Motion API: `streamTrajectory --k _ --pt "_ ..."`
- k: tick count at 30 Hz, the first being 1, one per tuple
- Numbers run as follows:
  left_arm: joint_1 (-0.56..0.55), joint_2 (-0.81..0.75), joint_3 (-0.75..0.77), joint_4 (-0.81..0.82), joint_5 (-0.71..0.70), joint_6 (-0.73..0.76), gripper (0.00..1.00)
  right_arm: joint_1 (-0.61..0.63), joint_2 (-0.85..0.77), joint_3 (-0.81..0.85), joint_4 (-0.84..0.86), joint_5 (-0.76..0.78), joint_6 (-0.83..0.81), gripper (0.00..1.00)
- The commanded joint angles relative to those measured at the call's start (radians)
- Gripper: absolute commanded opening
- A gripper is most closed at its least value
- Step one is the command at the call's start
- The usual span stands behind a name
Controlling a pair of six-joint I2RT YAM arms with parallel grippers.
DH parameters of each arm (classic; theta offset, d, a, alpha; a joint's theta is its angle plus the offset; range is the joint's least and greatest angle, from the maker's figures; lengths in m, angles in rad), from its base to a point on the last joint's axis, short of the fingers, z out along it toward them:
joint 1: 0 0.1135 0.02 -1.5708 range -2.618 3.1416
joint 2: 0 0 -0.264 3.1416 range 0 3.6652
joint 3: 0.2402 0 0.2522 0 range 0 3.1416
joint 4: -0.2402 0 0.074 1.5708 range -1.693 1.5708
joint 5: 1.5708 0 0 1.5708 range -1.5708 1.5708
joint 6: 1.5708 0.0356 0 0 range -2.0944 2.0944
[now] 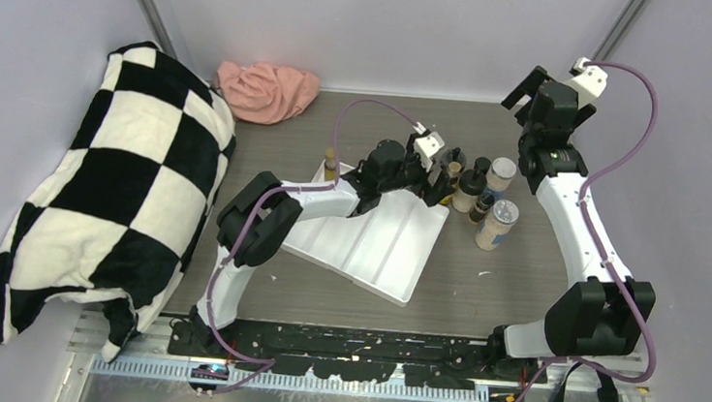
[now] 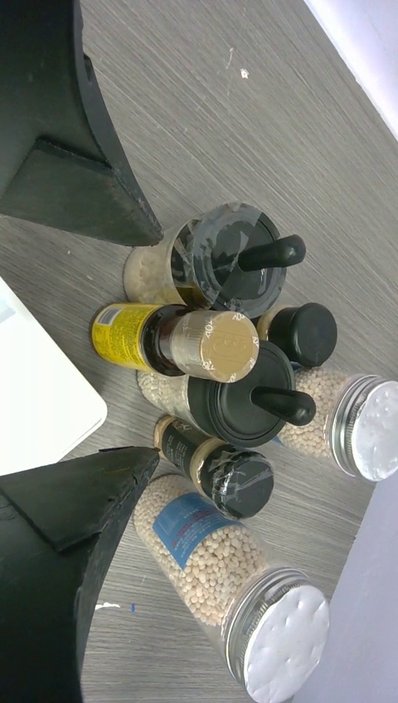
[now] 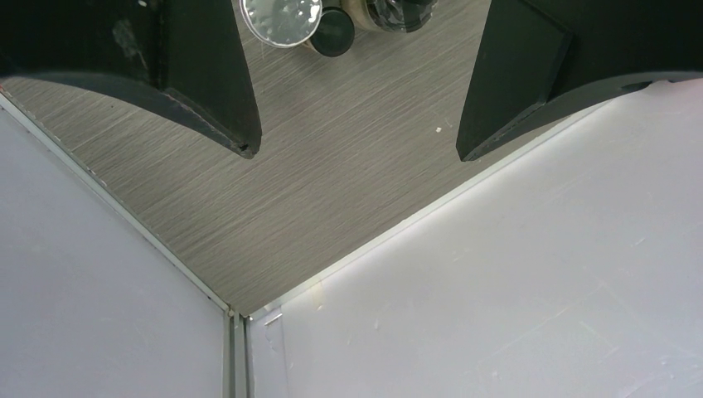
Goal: Organize the condiment bottles
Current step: Pick up the bottle from the center of the board.
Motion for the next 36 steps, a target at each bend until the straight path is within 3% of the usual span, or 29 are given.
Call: streamTrajectory --k 1,36 --pt "-0.012 0.016 0.047 0.065 0.014 0.008 0.90 -0.009 0.004 0.051 0.049 0.008 -0.014 0.94" --pt "-0.043 0.108 0.053 0.292 -0.119 -0.017 0.77 -0.015 0.044 0.059 0.071 -0.022 -0.006 0.94"
